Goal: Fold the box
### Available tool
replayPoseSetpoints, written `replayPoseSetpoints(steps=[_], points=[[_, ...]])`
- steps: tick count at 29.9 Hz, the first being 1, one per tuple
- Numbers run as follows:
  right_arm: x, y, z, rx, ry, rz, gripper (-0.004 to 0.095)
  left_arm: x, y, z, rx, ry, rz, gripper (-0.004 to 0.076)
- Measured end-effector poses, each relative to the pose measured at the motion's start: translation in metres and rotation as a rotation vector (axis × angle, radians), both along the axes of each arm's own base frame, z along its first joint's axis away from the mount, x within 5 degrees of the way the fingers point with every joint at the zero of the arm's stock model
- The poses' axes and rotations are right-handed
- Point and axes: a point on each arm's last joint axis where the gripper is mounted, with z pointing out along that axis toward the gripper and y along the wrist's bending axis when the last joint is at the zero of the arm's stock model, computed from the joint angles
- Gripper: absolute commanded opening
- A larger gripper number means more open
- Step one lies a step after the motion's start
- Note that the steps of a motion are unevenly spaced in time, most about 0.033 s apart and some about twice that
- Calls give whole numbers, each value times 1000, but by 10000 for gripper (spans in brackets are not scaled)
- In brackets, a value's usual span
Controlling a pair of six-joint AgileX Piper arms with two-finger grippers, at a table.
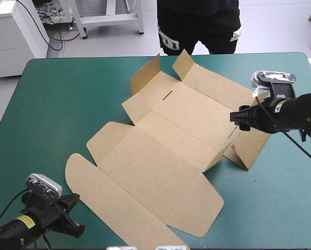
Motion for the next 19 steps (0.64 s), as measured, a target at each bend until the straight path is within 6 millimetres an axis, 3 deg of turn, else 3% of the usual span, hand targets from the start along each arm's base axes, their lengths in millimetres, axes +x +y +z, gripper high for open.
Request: replayPoseSetpoints(steps=[8, 14, 19], points=[[17, 10, -14, 127, 102, -78, 673, -1, -1, 0, -19, 7, -6, -8], [42, 23, -41, 220, 232, -94, 673, -1, -1, 0, -19, 8, -6, -8], [40, 24, -72, 217, 338, -124, 673, -1, -1, 0, -19, 8, -6, -8]])
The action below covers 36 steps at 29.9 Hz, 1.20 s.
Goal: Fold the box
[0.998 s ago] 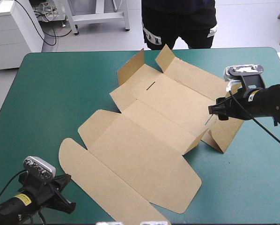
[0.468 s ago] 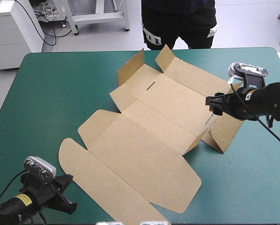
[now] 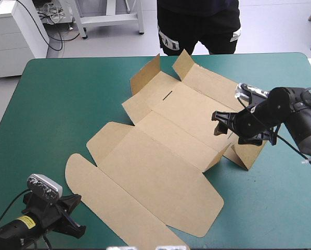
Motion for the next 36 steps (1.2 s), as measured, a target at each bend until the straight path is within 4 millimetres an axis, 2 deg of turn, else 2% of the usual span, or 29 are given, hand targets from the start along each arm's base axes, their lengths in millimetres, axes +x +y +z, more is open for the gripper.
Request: replayPoseSetpoints(steps=[4, 11, 24, 36], points=[[-4, 1, -21, 12, 80, -23, 673, 0, 0, 0, 0, 0, 0, -8], [-3, 1, -38, 24, 121, -83, 670, 0, 0, 0, 0, 1, 0, -8], [22, 10, -75, 49, 226, -147, 668, 0, 0, 0, 0, 2, -1, -8], [25, 12, -81, 47, 241, -120, 668, 0, 0, 0, 0, 2, -1, -8]])
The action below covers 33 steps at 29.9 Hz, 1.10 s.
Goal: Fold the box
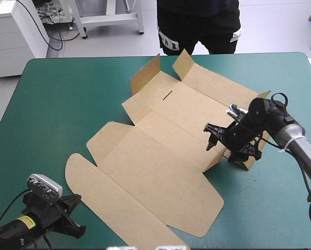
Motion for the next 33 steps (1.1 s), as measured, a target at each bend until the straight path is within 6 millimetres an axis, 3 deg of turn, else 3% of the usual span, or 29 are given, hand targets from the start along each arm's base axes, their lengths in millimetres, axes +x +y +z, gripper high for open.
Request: replayPoseSetpoints(steps=[5, 7, 15, 22, 33], points=[[-1, 0, 0, -1, 5, 7, 664, 0, 0, 0, 0, 0, 0, -8], [-2, 0, 0, -1, 21, 2, 612, 0, 0, 0, 0, 0, 0, -8], [-5, -1, -1, -6, 73, -37, 153, 0, 0, 0, 0, 0, 0, -8], [-5, -1, -1, -7, 75, -45, -10, 0, 0, 0, 0, 0, 0, -8], [-5, -1, -1, -5, 74, -54, -21, 0, 0, 0, 0, 2, -1, -8]])
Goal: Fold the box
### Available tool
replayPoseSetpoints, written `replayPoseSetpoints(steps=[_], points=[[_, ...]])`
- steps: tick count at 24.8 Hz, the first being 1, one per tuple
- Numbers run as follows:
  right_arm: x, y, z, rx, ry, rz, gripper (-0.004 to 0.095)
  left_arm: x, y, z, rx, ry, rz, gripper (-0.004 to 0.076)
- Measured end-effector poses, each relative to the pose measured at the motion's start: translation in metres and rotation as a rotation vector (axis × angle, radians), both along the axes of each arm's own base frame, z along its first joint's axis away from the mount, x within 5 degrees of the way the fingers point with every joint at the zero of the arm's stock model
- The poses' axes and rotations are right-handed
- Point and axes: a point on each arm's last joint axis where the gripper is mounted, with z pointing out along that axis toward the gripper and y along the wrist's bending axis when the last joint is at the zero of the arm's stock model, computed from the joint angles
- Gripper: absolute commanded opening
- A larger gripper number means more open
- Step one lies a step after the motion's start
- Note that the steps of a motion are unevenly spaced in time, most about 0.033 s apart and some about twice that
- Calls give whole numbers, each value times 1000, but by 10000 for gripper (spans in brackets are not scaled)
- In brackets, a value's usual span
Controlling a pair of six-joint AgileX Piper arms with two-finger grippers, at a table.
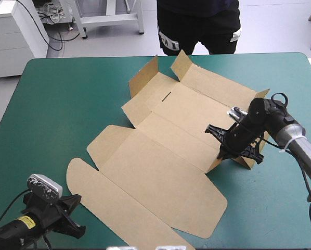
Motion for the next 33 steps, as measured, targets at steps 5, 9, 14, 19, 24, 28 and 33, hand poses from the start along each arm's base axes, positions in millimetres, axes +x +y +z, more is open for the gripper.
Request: replayPoseSetpoints(steps=[5, 9, 14, 19, 24, 28, 33], points=[[0, 0, 0, -3, -14, 27, -21, 0, 0, 0, 0, 0, 0, -8], [1, -3, 0, -38, -33, 61, -21, 0, 0, 0, 0, 0, 0, -8], [13, -8, 3, -125, -57, 156, -19, 0, 0, 0, 0, 0, 0, -8], [57, -4, 10, -174, -154, 349, -19, 0, 0, 0, 0, 0, 0, -8], [102, 4, 12, -208, -286, 595, -19, 0, 0, 0, 0, 1, 0, -8], [122, 8, 25, -257, -412, 805, -20, 0, 0, 0, 0, 1, 0, -8], [124, 15, 34, -338, -495, 1041, -20, 0, 0, 0, 0, 1, 0, -8]])
